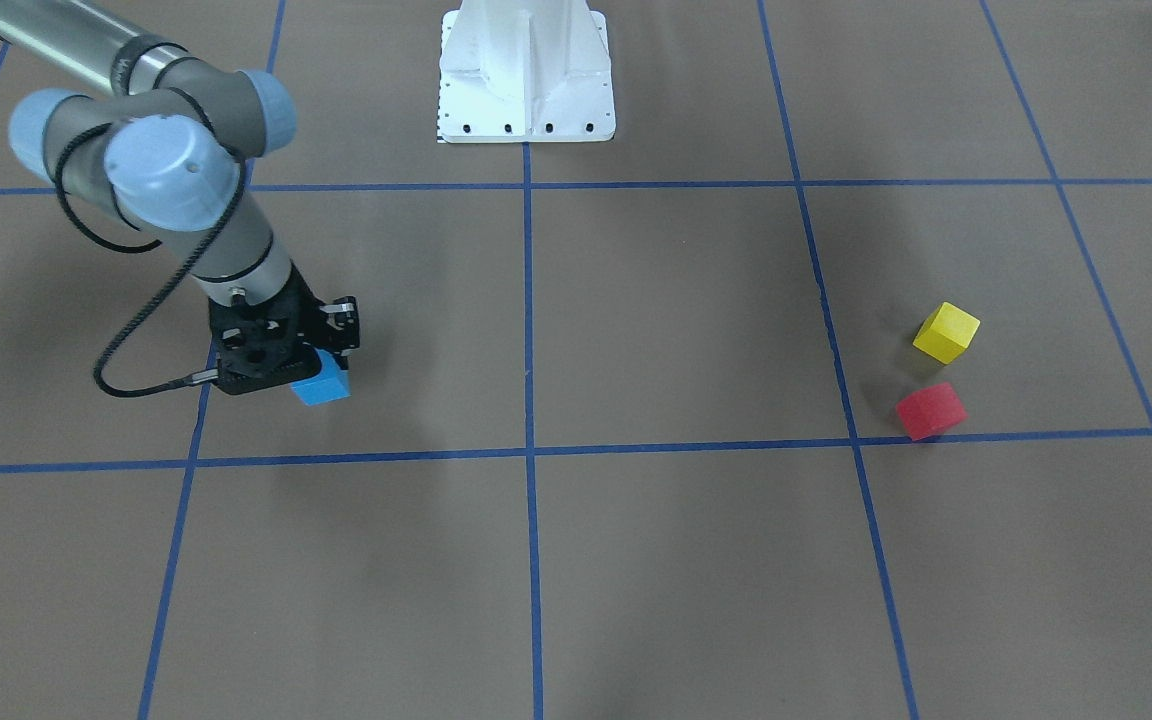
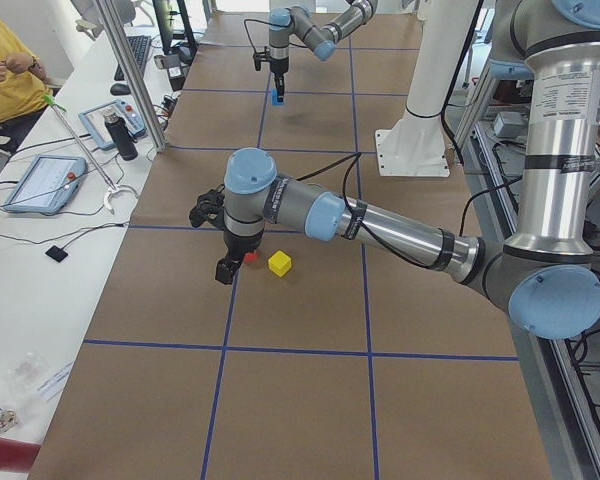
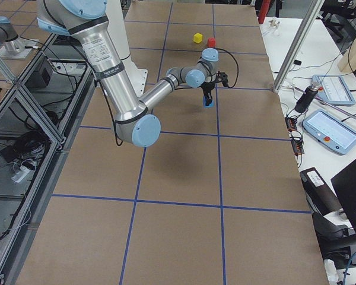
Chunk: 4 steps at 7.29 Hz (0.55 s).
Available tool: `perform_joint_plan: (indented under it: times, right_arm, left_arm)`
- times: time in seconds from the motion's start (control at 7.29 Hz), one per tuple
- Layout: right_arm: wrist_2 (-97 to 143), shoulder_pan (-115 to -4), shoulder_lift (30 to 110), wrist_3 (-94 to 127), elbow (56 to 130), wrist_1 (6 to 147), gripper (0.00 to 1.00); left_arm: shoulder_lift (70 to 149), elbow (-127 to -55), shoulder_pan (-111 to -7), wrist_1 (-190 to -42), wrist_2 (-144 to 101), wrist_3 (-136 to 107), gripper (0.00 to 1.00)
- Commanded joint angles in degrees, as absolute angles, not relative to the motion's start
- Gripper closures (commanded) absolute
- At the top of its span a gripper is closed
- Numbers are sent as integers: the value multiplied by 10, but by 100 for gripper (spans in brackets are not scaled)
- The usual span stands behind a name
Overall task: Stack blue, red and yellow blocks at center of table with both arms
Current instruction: 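Carry the blue cube to the table center with the right gripper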
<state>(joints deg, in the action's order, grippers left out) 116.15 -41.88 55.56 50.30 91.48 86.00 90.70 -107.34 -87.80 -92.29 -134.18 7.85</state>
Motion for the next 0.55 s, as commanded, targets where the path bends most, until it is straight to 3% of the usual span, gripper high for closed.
perform_joint_plan:
  times: [0.0,0.14,0.41]
  right_arm:
    - [1132,-372,411,609,778,867,100]
    - [1131,-356,370,635,738,867,100]
    - [1126,-331,365,661,731,865,81]
  left_arm:
    - [907,-1071,-878,-922,-1342,78,0]
    - [907,-1071,-878,-922,-1342,78,0]
    - [907,-1068,-878,-923,-1342,78,0]
